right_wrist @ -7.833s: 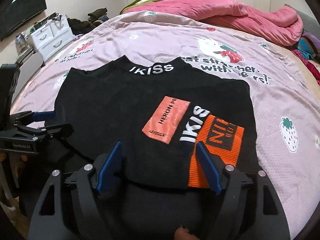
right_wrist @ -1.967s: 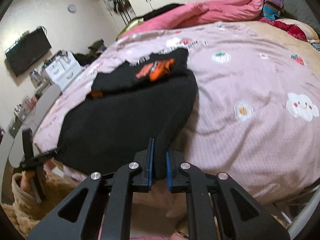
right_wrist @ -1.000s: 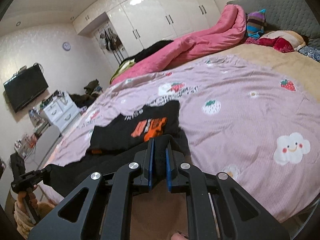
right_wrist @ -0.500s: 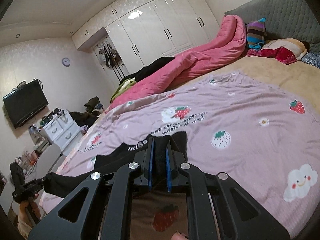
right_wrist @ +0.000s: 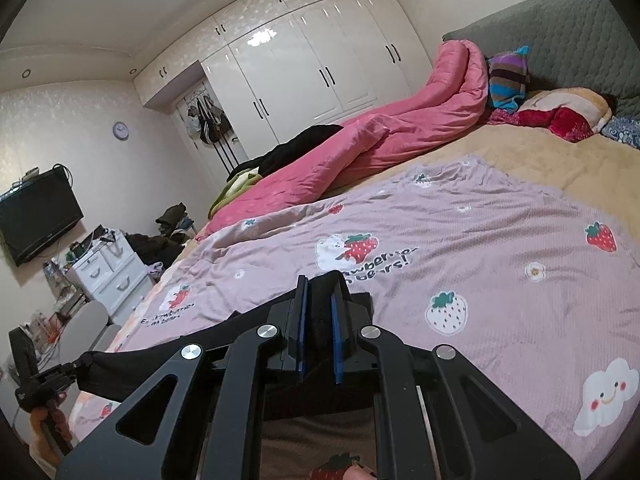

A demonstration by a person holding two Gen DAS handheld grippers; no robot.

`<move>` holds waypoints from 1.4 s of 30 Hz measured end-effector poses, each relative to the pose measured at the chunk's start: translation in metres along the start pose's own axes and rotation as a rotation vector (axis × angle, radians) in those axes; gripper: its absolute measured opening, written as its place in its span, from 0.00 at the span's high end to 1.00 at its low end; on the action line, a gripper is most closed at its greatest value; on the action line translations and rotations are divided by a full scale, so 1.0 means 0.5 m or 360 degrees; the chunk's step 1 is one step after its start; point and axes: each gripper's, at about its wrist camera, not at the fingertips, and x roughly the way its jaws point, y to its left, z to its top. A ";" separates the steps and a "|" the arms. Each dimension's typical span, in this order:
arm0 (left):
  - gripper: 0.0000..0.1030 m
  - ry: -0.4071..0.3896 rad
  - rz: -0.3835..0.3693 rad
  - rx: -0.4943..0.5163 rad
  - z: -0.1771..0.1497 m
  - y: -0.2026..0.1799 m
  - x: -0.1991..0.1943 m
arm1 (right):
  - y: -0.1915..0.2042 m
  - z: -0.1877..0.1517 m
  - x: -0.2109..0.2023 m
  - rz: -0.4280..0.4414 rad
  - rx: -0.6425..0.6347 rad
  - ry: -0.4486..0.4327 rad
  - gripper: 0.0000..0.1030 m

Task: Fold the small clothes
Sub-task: 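Lift the hem with both tools, fold it toward the collar, open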

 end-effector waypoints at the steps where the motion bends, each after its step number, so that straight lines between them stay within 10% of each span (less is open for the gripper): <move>1: 0.98 -0.0001 0.0003 0.0000 0.003 0.001 0.003 | 0.000 0.004 0.005 0.0001 0.0005 -0.0002 0.91; 42: 0.98 0.0191 0.0165 -0.0050 0.031 0.075 0.241 | -0.025 -0.027 0.253 -0.0157 -0.0039 0.0200 0.91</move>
